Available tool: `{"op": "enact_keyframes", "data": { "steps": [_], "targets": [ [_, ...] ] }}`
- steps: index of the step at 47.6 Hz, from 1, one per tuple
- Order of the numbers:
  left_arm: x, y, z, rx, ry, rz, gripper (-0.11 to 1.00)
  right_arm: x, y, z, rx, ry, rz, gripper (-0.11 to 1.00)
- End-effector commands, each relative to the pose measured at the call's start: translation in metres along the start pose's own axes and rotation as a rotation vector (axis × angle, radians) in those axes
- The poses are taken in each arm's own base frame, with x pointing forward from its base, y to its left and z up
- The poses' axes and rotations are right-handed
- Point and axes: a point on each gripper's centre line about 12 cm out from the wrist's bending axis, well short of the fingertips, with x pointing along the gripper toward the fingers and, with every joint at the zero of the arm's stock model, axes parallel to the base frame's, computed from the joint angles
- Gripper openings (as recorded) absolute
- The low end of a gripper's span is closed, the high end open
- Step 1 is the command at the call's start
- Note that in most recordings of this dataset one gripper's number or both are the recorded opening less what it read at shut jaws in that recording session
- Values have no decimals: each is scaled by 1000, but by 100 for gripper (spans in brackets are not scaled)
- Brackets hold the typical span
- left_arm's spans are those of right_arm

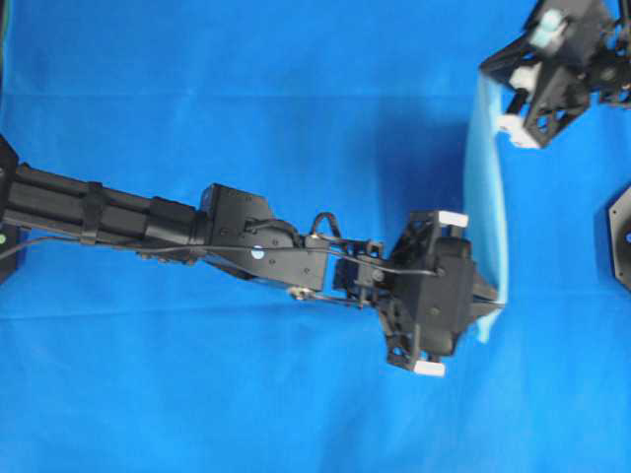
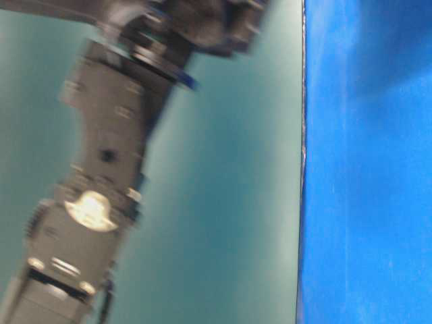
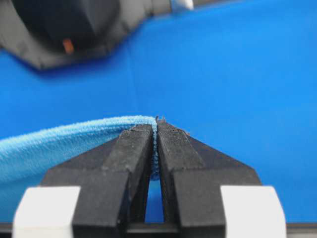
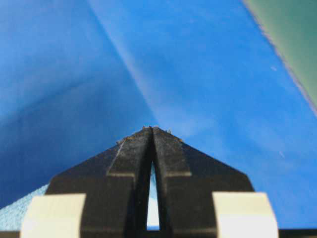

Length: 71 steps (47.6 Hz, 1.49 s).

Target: Fold the light blue towel.

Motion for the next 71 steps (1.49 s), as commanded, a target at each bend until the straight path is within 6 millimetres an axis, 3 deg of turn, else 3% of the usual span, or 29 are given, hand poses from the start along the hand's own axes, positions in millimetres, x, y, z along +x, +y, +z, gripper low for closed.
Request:
{"op": "enact_keyframes", "data": {
  "steps": [1, 10, 20, 29, 48, 51, 58, 64, 67, 69, 71],
  "targets": [
    [-24, -14, 18, -2, -41, -21, 2, 16, -2, 17, 2, -39, 10, 0],
    [-49, -24, -14, -89, -29, -34, 2, 59, 13, 29, -15, -43, 72, 0],
    [-74, -30, -45, -205, -2, -42, 2, 89, 32, 47, -38, -52, 116, 0],
    [-81, -34, -58, -222, 14, -47, 2, 103, 38, 48, -47, -36, 124, 0],
    [-72, -26, -61, -225, 6, -30, 4, 106, 50, 41, -66, -43, 163, 0],
    [-72, -26, -61, -223, 6, -30, 10, 107, 51, 39, -65, -53, 174, 0],
    [-72, -26, -60, -222, 3, -30, 42, 107, 54, 36, -69, -68, 191, 3],
    [-73, -26, -57, -216, -2, -30, 70, 105, 60, 37, -104, -75, 202, 40],
    [-75, -25, -53, -216, -5, -30, 78, 104, 63, 37, -121, -77, 208, 56],
    [-78, -25, -51, -213, -3, -31, 81, 103, 64, 37, -127, -75, 209, 64],
    [-82, -24, -47, -213, 3, -31, 84, 102, 64, 36, -128, -74, 209, 66]
  ]
}}
